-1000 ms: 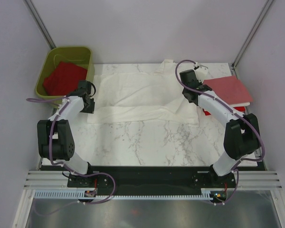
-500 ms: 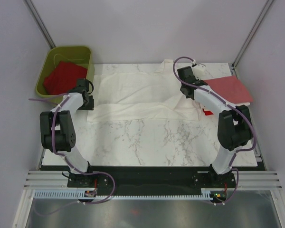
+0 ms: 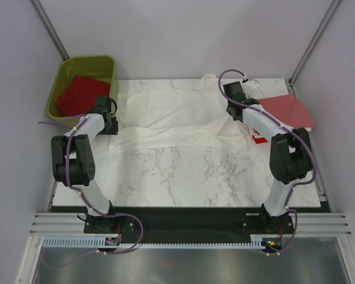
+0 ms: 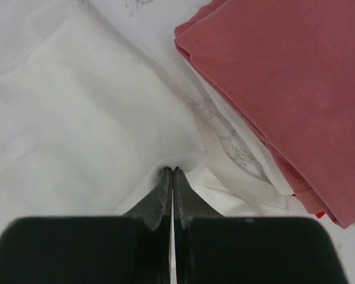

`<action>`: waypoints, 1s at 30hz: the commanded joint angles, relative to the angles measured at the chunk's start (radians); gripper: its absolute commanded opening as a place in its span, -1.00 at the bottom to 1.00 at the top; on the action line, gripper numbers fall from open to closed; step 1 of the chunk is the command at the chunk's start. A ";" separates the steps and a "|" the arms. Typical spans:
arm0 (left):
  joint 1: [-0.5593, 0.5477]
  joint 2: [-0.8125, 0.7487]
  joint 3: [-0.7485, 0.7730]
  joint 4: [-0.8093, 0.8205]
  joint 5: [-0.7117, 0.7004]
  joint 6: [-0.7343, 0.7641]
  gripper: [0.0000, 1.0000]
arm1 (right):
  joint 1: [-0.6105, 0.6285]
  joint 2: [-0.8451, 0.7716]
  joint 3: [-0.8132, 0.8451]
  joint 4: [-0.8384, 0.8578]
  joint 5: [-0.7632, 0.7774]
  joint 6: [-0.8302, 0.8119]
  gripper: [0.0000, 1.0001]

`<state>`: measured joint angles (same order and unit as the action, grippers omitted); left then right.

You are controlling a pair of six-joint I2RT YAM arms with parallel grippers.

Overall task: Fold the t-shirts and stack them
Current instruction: Fold the tshirt

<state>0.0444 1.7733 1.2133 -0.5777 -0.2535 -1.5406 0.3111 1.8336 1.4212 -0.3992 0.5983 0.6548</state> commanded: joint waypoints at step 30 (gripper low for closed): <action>0.002 -0.272 -0.238 0.150 0.103 0.105 0.32 | 0.020 -0.371 -0.432 0.128 -0.219 0.009 0.12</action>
<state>0.0483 1.5074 0.9707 -0.5007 -0.1738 -1.4792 0.3248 1.5181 1.0367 -0.3096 0.4107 0.6617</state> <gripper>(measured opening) 0.668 0.557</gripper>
